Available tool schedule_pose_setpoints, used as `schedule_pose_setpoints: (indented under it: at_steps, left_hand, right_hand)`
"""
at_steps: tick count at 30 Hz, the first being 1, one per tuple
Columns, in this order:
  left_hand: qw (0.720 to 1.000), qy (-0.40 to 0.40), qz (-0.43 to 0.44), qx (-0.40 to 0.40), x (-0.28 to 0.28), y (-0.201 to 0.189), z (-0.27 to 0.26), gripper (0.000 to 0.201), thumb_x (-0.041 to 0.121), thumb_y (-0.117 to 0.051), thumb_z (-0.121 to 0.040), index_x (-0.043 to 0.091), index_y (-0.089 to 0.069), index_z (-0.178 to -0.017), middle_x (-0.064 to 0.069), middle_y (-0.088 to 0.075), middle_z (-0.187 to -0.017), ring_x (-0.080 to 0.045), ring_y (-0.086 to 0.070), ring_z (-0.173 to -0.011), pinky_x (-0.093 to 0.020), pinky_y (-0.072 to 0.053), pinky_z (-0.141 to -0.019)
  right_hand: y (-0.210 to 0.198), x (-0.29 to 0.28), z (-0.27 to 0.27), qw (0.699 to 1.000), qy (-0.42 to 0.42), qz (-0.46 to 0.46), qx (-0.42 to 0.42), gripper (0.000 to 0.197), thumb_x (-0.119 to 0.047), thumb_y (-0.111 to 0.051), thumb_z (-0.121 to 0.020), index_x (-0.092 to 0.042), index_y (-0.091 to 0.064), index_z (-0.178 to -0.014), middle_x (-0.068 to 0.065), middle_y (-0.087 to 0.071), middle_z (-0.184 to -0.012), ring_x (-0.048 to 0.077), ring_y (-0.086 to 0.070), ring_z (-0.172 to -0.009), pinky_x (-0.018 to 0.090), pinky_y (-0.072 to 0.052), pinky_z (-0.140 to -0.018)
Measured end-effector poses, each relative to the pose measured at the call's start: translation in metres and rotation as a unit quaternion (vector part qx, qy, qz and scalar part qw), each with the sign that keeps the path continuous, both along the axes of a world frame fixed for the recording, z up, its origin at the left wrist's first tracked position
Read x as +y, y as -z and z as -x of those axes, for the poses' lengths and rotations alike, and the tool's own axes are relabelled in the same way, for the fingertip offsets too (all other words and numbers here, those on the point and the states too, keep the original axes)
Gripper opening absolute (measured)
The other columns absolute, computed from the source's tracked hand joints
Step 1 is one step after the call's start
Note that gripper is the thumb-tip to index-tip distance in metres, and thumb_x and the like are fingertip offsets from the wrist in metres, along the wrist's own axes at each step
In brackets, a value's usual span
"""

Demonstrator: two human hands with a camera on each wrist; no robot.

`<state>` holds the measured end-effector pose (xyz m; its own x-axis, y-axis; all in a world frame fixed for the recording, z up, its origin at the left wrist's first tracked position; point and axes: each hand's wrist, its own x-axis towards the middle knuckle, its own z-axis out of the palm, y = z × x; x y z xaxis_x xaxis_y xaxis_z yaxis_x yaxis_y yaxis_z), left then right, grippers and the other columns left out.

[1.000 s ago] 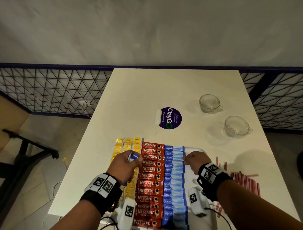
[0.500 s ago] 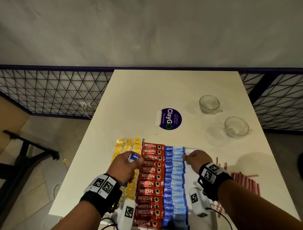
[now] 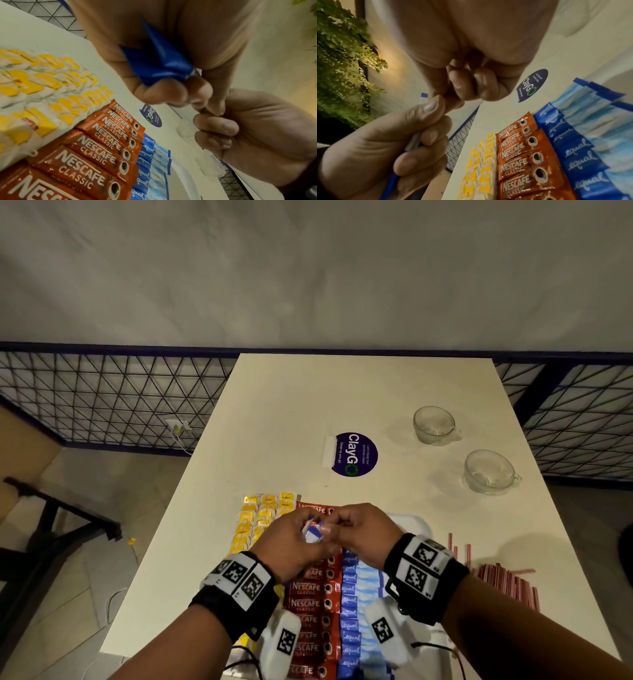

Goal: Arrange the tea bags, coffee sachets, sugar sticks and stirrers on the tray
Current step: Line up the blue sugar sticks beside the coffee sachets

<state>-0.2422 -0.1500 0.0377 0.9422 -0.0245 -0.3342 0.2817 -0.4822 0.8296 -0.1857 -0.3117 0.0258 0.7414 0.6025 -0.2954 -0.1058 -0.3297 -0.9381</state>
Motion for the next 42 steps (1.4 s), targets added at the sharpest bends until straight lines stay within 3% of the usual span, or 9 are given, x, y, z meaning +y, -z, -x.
schedule_pose_setpoints:
  at_steps: [4,9,14,21,25,29,32,35,42]
  left_hand:
    - [0.998,-0.009,0.048,0.027,0.006,-0.004,0.005,0.018,0.019,-0.072,-0.086,0.011,-0.056,-0.085,0.002,-0.061,-0.056,-0.015,-0.054,-0.039,-0.023,-0.043,-0.042]
    - [0.991,-0.075,0.106,0.032,0.016,-0.002,0.010,0.016,0.016,-0.062,-0.093,0.001,-0.059,-0.097,-0.008,-0.066,-0.067,-0.020,-0.046,-0.038,-0.026,-0.041,-0.042]
    - [0.987,-0.100,0.123,0.020,0.013,-0.003,0.005,0.010,0.015,-0.058,-0.095,0.007,-0.062,-0.091,-0.007,-0.065,-0.066,-0.019,-0.043,-0.038,-0.025,-0.039,-0.043]
    - [0.989,-0.114,0.089,-0.016,0.005,-0.004,-0.001,0.015,0.010,-0.061,-0.093,0.020,-0.071,-0.099,0.007,-0.057,-0.047,-0.007,-0.043,-0.036,-0.019,-0.038,-0.041]
    - [0.975,-0.171,0.140,-0.017,0.005,-0.003,-0.002,0.019,0.018,-0.058,-0.095,0.013,-0.068,-0.110,-0.016,-0.065,-0.070,-0.013,-0.044,-0.036,-0.022,-0.039,-0.041]
    - [0.971,-0.198,0.136,-0.011,0.007,-0.004,-0.004,0.014,0.010,-0.058,-0.094,0.008,-0.067,-0.106,-0.007,-0.061,-0.053,-0.010,-0.044,-0.032,-0.018,-0.037,-0.037]
    - [0.974,-0.188,0.122,-0.028,0.008,-0.003,-0.006,0.014,0.009,-0.061,-0.093,0.011,-0.065,-0.106,-0.029,-0.063,-0.075,-0.011,-0.041,-0.032,-0.020,-0.037,-0.037]
    - [0.977,-0.178,0.115,-0.024,0.006,0.003,-0.007,0.011,0.011,-0.062,-0.092,0.018,-0.065,-0.100,-0.021,-0.066,-0.081,-0.011,-0.042,-0.033,-0.021,-0.038,-0.037]
    - [0.957,-0.222,-0.184,0.037,0.054,0.042,0.000,0.012,0.033,-0.064,-0.089,0.022,-0.065,-0.087,-0.006,-0.068,-0.082,-0.029,-0.064,-0.068,-0.033,-0.053,-0.065]
  right_hand:
    - [-0.002,-0.006,-0.001,0.998,0.059,0.016,0.003,0.021,-0.019,-0.064,-0.090,-0.015,-0.069,-0.070,-0.011,-0.063,-0.057,0.000,-0.046,-0.043,0.020,-0.034,-0.055]
    - [-0.003,-0.014,-0.005,0.993,0.114,0.015,0.028,0.021,-0.019,-0.061,-0.093,-0.013,-0.068,-0.074,0.021,-0.064,-0.074,0.003,-0.037,-0.039,0.022,-0.031,-0.048]
    - [-0.012,-0.015,-0.003,0.990,0.133,-0.025,0.040,0.009,-0.010,-0.061,-0.092,-0.002,-0.065,-0.088,0.010,-0.062,-0.073,-0.001,-0.043,-0.036,0.009,-0.031,-0.041]
    - [-0.013,-0.017,-0.004,0.972,0.186,-0.085,0.112,0.019,-0.017,-0.056,-0.095,-0.004,-0.066,-0.086,0.011,-0.066,-0.067,0.014,-0.037,-0.041,0.023,-0.031,-0.044]
    - [-0.009,-0.019,-0.006,0.973,0.200,-0.086,0.081,0.008,-0.004,-0.062,-0.089,-0.007,-0.066,-0.083,0.015,-0.071,-0.081,0.012,-0.046,-0.044,0.024,-0.040,-0.048]
    - [-0.007,-0.021,-0.006,0.976,0.188,-0.083,0.073,0.009,-0.005,-0.067,-0.086,-0.010,-0.064,-0.092,0.013,-0.068,-0.076,0.014,-0.047,-0.045,0.023,-0.040,-0.046]
    - [-0.005,-0.021,-0.005,0.968,0.210,-0.090,0.103,0.015,-0.012,-0.066,-0.088,-0.012,-0.058,-0.100,0.005,-0.068,-0.073,0.015,-0.045,-0.043,0.025,-0.037,-0.044]
    - [0.001,-0.023,-0.007,0.971,0.218,-0.053,0.082,0.003,-0.008,-0.062,-0.091,-0.006,-0.060,-0.089,0.003,-0.068,-0.072,0.014,-0.041,-0.043,0.022,-0.036,-0.044]
    - [0.043,-0.069,-0.014,0.925,0.319,0.004,0.208,0.013,0.002,-0.058,-0.089,-0.007,-0.056,-0.080,0.010,-0.067,-0.066,0.015,-0.035,-0.034,0.016,-0.023,-0.040]
